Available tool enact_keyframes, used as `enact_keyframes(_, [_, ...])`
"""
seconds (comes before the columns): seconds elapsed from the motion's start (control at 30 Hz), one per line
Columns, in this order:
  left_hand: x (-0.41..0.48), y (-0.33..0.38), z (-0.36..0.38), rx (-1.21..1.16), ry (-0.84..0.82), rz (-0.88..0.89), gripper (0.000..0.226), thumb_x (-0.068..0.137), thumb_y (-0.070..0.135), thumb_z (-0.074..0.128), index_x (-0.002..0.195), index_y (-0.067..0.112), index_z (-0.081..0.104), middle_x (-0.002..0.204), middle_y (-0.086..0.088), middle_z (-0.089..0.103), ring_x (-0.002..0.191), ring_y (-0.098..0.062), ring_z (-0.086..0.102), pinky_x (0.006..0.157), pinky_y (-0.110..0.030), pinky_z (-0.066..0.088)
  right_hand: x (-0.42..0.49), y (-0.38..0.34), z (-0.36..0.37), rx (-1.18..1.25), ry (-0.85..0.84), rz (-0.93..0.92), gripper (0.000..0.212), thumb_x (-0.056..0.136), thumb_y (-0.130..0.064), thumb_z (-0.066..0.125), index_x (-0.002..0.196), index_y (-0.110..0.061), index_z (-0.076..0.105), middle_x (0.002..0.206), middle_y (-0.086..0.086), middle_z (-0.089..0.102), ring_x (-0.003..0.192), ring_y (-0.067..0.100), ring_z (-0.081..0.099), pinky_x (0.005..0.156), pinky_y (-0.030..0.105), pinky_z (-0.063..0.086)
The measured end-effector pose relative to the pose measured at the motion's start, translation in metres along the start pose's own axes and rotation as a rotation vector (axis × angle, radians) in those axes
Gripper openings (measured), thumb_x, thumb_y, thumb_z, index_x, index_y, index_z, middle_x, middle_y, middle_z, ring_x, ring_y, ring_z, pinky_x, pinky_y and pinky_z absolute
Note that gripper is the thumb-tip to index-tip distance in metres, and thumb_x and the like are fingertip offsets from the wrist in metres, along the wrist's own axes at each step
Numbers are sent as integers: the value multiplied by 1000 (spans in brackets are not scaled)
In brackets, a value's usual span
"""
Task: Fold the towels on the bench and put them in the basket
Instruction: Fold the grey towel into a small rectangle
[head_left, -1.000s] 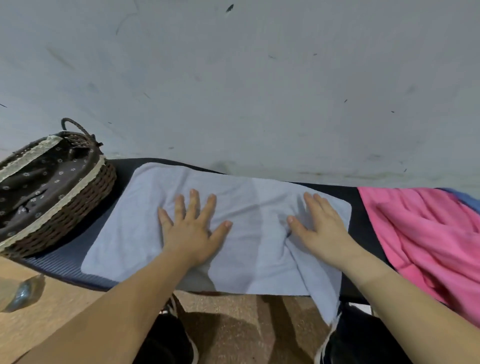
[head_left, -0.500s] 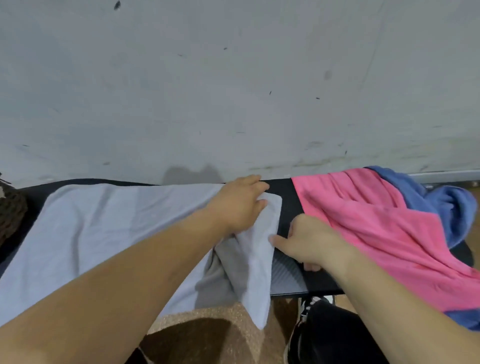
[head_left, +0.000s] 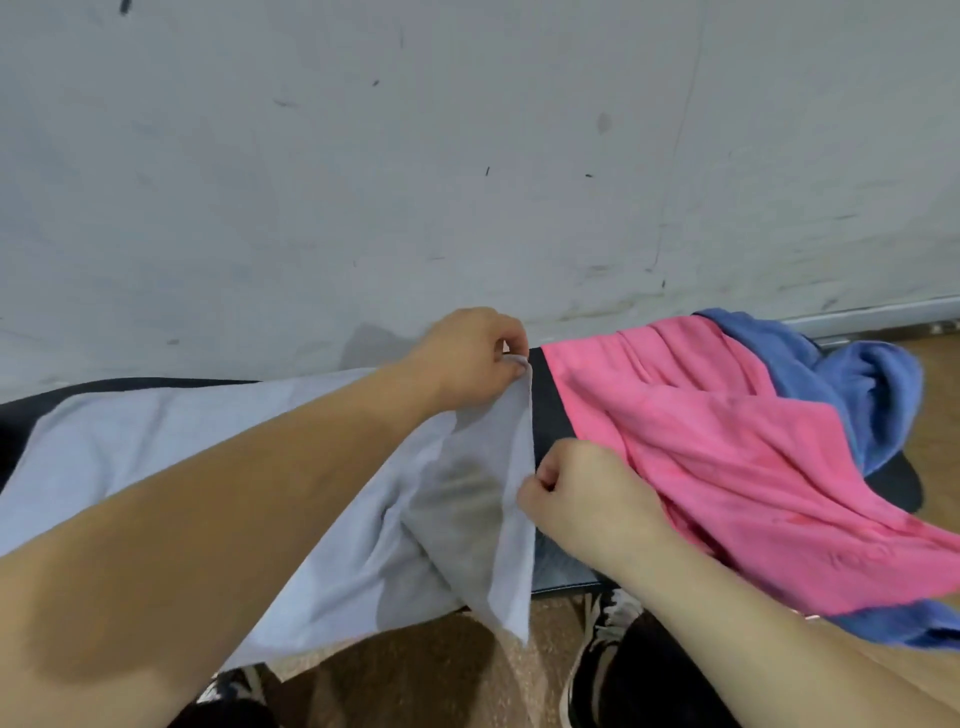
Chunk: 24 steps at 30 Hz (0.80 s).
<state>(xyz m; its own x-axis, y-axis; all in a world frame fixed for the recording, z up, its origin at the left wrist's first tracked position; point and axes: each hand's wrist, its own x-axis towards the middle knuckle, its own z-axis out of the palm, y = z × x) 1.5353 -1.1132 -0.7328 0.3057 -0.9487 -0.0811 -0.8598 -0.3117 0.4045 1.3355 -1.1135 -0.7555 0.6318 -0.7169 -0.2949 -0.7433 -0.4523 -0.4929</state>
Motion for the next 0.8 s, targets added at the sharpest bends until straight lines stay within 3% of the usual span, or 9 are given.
enact_keyframes(0.1, [2, 1, -4, -171, 140, -99, 11, 93, 25, 69, 103, 23, 72, 72, 11, 59, 78, -19, 61, 71, -29, 47, 7, 13, -22, -13, 123, 51, 21, 91, -41, 57, 84, -21, 62, 81, -4, 68, 79, 24, 65, 65, 33, 49])
enact_keyframes(0.17, [-5, 1, -2, -290, 165, -162, 29, 95, 24, 67, 125, 24, 65, 96, 8, 67, 83, -15, 63, 81, -29, 51, 9, 17, -28, -18, 162, 58, 20, 92, -40, 55, 86, -22, 61, 82, -3, 67, 79, 26, 64, 69, 37, 54])
enact_keyframes(0.23, [-20, 0, 1, -326, 121, -169, 48, 96, 25, 68, 142, 23, 54, 125, 3, 62, 100, -16, 65, 95, -30, 51, 10, 17, -30, -6, 178, 43, 19, 93, -41, 55, 96, -22, 56, 86, -4, 65, 81, 26, 63, 69, 38, 52])
enact_keyframes(0.33, [-55, -11, 3, -214, 60, -147, 60, 96, 31, 68, 150, 21, 47, 149, 0, 51, 131, -19, 55, 109, -30, 43, 6, 11, -25, -1, 169, -83, 27, 94, -43, 60, 111, -24, 52, 98, -3, 62, 85, 22, 61, 66, 36, 46])
enact_keyframes(0.43, [-97, -26, 8, -23, -82, -191, 75, 95, 51, 63, 159, 26, 33, 166, -3, 31, 154, -27, 27, 125, -38, 24, 0, -2, -9, -45, 114, -317, 39, 94, -42, 63, 128, -23, 57, 125, 1, 55, 116, 24, 56, 90, 40, 50])
enact_keyframes(0.53, [-131, -38, 24, 157, -274, -301, 93, 91, 77, 44, 163, 41, -3, 172, 2, -16, 158, -30, -17, 127, -55, -4, 1, -13, 11, -162, -98, -362, 77, 96, -62, 48, 160, -25, 28, 169, 7, 16, 158, 30, 8, 127, 44, 16])
enact_keyframes(0.6, [-149, -47, 39, 180, -276, -315, 93, 87, 87, 28, 159, 47, -16, 168, 5, -30, 155, -30, -28, 124, -60, -11, 5, -11, 22, -297, -254, -309, 86, 96, -73, 33, 165, -33, -2, 171, 3, -20, 156, 28, -23, 128, 48, -6])
enact_keyframes(0.7, [-162, -55, 58, 231, -153, -267, 89, 84, 90, 7, 157, 48, -22, 166, 6, -34, 154, -28, -32, 122, -61, -15, 9, -6, 29, -464, -380, -261, 84, 99, -72, 25, 158, -39, -24, 161, -1, -43, 148, 27, -41, 124, 51, -17])
enact_keyframes(0.8, [-165, -59, 65, 260, -99, -244, 86, 87, 86, 4, 158, 45, -21, 167, 5, -32, 154, -28, -32, 122, -61, -16, 11, -4, 26, -394, -410, -265, 83, 98, -73, 27, 159, -41, -21, 161, -4, -43, 146, 24, -43, 124, 48, -19])
